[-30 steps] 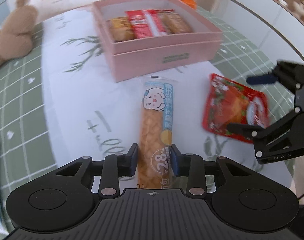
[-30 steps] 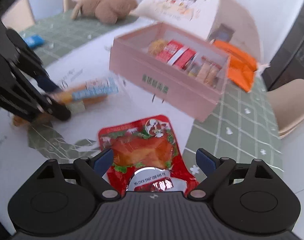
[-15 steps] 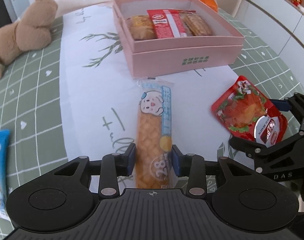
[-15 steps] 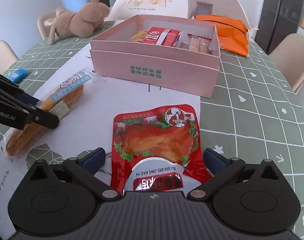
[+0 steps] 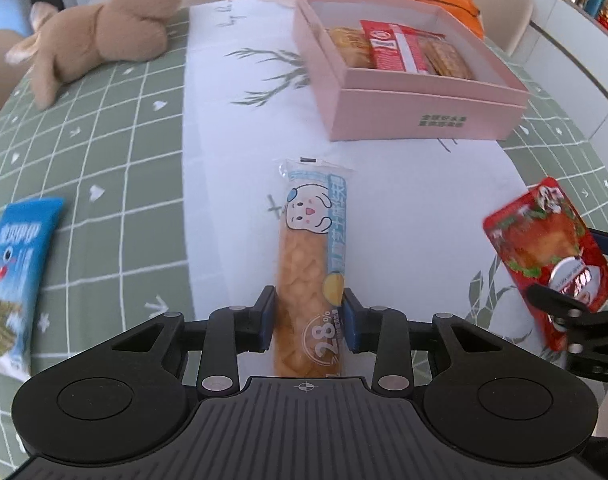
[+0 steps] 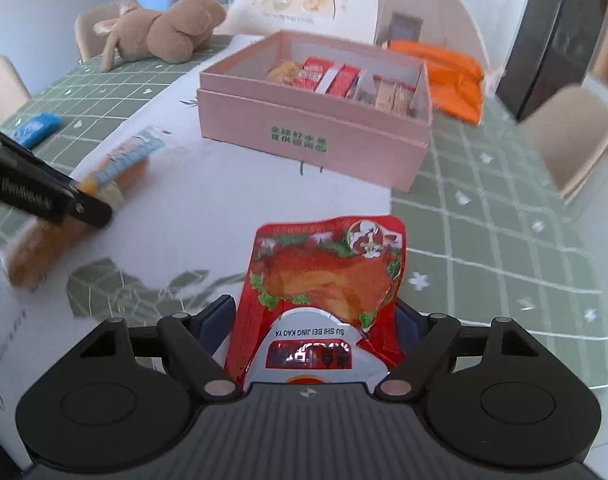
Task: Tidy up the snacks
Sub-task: 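Hold the breadstick in the left gripper and chicken packet in the right above the table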
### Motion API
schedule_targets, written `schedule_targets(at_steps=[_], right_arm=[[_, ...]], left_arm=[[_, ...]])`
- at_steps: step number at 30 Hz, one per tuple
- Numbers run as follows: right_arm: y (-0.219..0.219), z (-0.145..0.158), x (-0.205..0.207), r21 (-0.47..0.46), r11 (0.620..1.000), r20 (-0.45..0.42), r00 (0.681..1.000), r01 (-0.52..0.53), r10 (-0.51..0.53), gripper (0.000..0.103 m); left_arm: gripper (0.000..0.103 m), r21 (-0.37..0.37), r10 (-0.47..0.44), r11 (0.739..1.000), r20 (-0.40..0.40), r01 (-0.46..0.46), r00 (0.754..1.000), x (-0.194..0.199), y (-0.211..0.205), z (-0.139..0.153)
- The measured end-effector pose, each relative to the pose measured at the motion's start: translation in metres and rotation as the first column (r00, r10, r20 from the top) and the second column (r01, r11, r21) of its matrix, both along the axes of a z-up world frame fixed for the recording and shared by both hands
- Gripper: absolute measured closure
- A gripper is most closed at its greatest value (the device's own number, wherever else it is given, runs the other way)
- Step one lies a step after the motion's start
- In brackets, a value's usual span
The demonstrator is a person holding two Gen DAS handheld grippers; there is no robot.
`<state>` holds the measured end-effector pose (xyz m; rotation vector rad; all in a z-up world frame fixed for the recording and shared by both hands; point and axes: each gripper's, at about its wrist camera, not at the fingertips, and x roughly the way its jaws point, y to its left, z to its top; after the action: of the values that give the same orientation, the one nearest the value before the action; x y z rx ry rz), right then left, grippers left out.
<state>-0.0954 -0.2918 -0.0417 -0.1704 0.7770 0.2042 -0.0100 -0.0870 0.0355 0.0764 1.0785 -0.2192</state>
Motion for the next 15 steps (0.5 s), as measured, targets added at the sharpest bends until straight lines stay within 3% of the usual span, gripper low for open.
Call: schedule_targets(at_steps=[4,7,12,15], right_arm=[[-0.01,0.013,-0.012,0.05,0.999,0.018,1.0,0.007,-0.008,0.021],[-0.008,0.017,-0.017,0.032,0.999,0.025,0.999,0.023,-0.023,0.021],[0.001,0.001,-0.015,-0.079,0.997,0.033,0.999,-0.013,0.015,0.021],[-0.006,-0.007,-0.008,-0.039,0.999,0.002,1.0,-0.013,0.013,0.017]], left_arm=[[0.065,0.002,0.0,1.0,0.008,-0.001,1.0,-0.002,0.002,0.002],[0.065,0.003,0.0,1.0,0.018,0.0,1.0,-0.003,0.003,0.002],[0.065,0.003,-0.002,1.0,0.022,0.002,1.0,-0.004,0.003,0.002],[0.064,0.006,-0.004,1.0,0.026,0.004,1.0,-0.005,0.002,0.002]])
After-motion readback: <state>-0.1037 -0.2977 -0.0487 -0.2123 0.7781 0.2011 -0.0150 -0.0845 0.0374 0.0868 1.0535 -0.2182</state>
